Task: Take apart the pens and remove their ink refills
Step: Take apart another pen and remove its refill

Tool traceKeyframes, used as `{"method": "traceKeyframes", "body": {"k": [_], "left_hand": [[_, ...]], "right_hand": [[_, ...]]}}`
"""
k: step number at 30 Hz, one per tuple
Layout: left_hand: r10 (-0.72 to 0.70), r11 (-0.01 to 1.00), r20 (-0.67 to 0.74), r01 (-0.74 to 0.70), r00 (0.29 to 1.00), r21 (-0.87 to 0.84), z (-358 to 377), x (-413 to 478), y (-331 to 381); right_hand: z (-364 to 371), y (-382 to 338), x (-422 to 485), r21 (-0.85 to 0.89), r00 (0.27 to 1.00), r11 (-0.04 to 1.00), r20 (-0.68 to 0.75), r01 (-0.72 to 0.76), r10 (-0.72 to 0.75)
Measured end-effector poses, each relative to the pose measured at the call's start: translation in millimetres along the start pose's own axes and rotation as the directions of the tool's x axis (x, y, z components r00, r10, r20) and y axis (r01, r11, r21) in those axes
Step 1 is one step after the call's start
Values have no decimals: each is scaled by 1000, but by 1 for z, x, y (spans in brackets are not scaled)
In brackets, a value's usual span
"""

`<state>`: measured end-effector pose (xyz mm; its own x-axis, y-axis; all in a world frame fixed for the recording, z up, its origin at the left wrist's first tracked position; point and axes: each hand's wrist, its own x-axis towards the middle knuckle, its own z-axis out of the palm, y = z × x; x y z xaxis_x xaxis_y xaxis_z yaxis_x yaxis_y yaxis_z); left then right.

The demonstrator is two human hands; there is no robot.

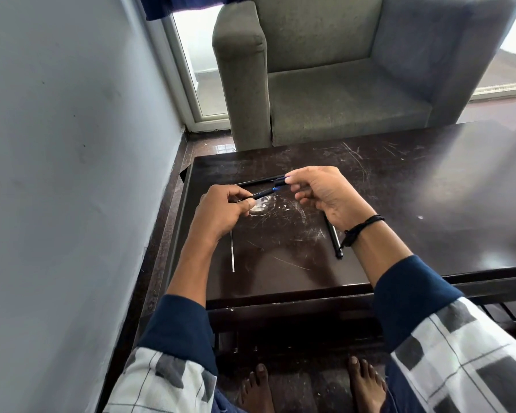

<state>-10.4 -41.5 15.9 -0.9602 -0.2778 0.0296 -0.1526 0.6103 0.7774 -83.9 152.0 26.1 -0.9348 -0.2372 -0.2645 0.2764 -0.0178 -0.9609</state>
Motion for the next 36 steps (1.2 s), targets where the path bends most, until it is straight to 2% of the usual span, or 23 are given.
{"method": "traceKeyframes", "body": {"k": [10,16,24,29,36], "left_hand": [[5,1000,-3,-5,1000,-25,-1,1,-2],[10,999,14,-9,1000,-40,1,0,0],[32,999,39,-31,999,-18,-1,-1,0],[53,998,40,-55,998,42,4,-1,4],[63,993,-41,-58,997,102,11,-3,9]], "right_hand": [[-2,-2,1,62,986,998,-159,-31,41],[7,2,-4,-11,998,999,-36,-45,44],[10,3,-7,-58,997,997,57,-56,59],[19,3,-12,-128,987,990,143,-56,74],[24,5,-13,-175,992,985,126,-4,27]]}}
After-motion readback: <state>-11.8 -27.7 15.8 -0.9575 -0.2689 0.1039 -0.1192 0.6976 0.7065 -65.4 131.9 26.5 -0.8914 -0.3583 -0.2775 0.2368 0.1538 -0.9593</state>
